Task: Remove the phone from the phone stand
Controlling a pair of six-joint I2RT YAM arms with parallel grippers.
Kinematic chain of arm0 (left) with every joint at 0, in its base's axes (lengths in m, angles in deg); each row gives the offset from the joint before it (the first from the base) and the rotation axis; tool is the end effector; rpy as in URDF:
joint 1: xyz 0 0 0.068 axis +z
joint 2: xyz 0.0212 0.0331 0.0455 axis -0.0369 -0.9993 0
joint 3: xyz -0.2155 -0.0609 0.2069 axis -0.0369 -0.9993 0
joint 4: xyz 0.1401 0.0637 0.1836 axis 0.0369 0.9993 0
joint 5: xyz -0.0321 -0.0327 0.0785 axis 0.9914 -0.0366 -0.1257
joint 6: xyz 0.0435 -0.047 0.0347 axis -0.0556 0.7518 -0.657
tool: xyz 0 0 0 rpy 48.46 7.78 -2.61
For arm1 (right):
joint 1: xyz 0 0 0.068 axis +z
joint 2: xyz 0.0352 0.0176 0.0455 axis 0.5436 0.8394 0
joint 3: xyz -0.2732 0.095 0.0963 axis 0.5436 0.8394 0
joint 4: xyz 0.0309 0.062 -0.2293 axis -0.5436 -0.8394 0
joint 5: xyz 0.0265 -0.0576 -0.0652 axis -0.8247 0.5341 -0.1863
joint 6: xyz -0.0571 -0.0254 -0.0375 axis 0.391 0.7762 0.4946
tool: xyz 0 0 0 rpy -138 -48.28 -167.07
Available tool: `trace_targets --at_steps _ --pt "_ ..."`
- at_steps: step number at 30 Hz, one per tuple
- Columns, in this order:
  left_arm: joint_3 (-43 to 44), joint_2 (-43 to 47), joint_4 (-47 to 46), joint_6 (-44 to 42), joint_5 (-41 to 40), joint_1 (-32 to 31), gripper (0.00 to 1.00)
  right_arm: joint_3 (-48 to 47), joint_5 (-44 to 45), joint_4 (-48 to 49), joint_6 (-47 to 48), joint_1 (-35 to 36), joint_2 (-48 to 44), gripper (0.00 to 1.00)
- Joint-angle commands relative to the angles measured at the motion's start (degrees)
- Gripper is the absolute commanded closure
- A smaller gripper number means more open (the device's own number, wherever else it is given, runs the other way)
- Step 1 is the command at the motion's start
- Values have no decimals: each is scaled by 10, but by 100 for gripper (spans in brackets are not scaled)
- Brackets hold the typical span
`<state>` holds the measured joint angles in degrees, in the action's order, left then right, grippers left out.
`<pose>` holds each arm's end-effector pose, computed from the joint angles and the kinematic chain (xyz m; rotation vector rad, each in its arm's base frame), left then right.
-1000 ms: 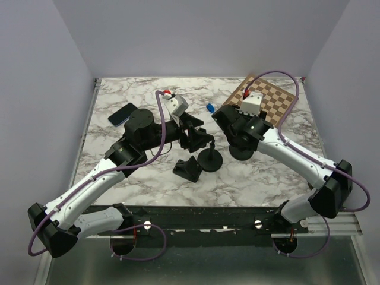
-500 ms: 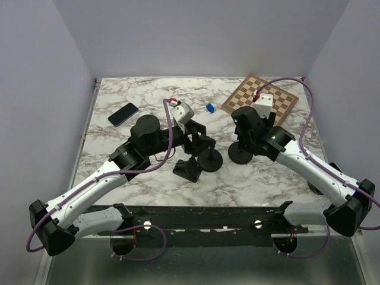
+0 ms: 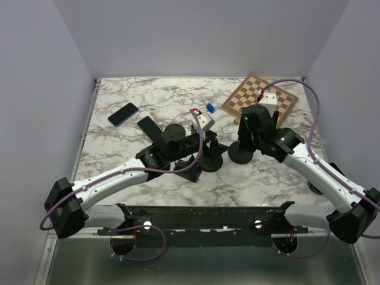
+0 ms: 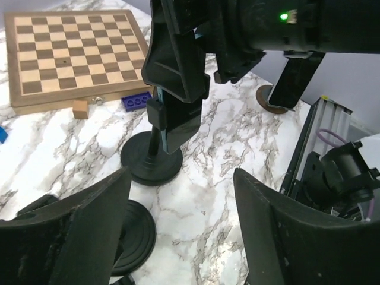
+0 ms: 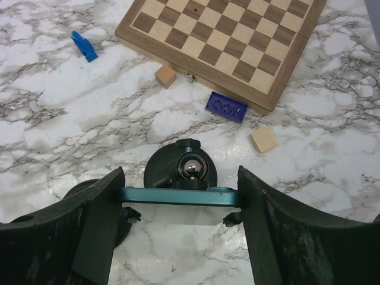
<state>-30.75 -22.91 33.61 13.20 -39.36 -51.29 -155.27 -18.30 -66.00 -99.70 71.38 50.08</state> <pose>0.1515 -0.2201 0.3745 0.7116 1.6006 -1.0120 0.2037 0.1105 0.3664 0.1753 2.0691 -0.1247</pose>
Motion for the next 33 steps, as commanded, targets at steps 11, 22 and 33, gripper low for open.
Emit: trace_targets --at_steps 11,22,33 --pt "78 -176 -96 22 1 -8 52 7 -65 57 39 -39 -41 99" --pt "124 -269 -132 58 45 11 46 11 -91 57 47 -50 -54 99" --pt "141 -314 -178 32 133 36 34 18 -128 72 73 -54 -59 99"
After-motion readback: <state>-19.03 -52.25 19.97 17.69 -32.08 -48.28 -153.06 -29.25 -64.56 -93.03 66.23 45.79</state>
